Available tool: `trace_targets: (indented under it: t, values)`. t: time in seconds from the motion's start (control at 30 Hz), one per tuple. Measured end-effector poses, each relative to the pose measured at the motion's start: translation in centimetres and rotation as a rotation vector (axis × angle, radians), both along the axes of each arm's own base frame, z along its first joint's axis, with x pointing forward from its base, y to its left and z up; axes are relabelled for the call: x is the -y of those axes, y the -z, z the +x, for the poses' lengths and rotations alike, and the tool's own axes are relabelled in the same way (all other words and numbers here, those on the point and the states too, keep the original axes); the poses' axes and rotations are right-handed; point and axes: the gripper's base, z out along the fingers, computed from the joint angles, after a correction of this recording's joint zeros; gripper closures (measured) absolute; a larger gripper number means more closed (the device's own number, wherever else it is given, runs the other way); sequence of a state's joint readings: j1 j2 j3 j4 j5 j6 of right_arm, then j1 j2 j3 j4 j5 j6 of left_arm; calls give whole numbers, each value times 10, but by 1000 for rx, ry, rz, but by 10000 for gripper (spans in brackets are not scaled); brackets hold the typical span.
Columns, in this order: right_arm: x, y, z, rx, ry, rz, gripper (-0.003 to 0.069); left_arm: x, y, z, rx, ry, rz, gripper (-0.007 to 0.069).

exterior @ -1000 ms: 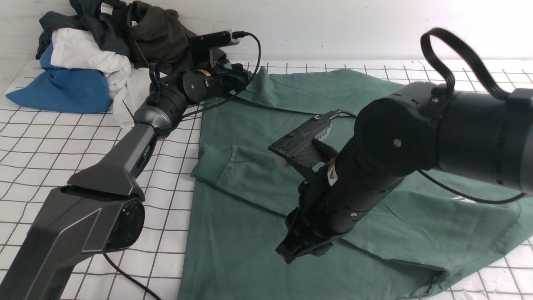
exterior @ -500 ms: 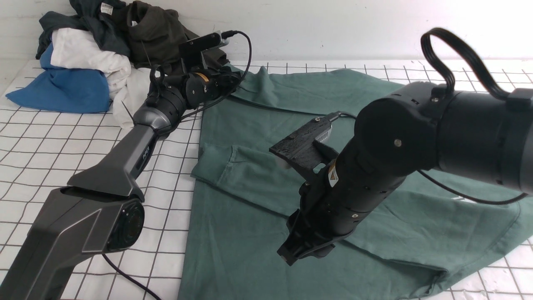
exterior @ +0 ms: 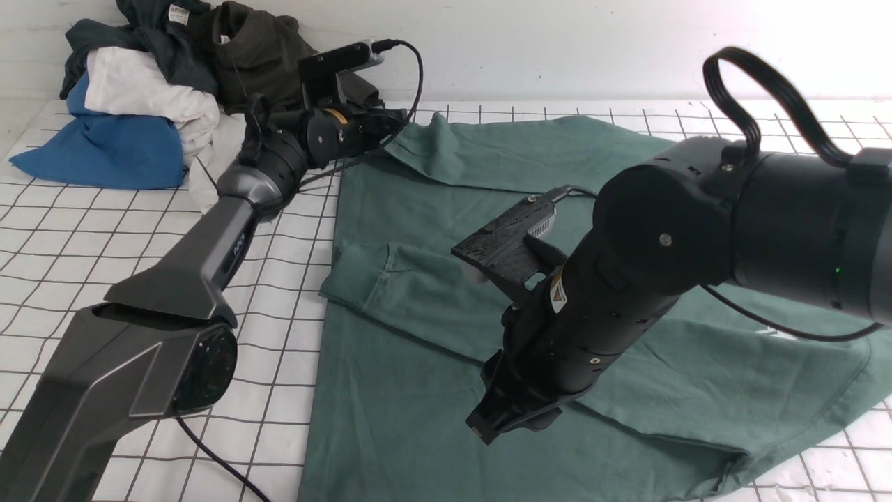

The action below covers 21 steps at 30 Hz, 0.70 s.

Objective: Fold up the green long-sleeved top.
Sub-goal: Use the left arm to clamp the cuff farthest from it, then use the left arm to drag and drop the cuff onto the cuff closest to the left arm

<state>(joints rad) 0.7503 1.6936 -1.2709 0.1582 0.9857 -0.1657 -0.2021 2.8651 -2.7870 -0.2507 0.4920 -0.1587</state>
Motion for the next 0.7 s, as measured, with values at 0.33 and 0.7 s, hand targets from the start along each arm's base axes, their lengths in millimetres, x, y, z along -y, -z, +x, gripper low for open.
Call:
trace_targets:
  t: [0.33, 0.7]
  values:
    - [15, -14, -6, 48, -3, -75, 428, -1, -67, -51, -349, 329, 301, 622]
    - [101, -86, -51, 407, 235, -121, 428, 20, -109, -75, -347, 407, 378, 622]
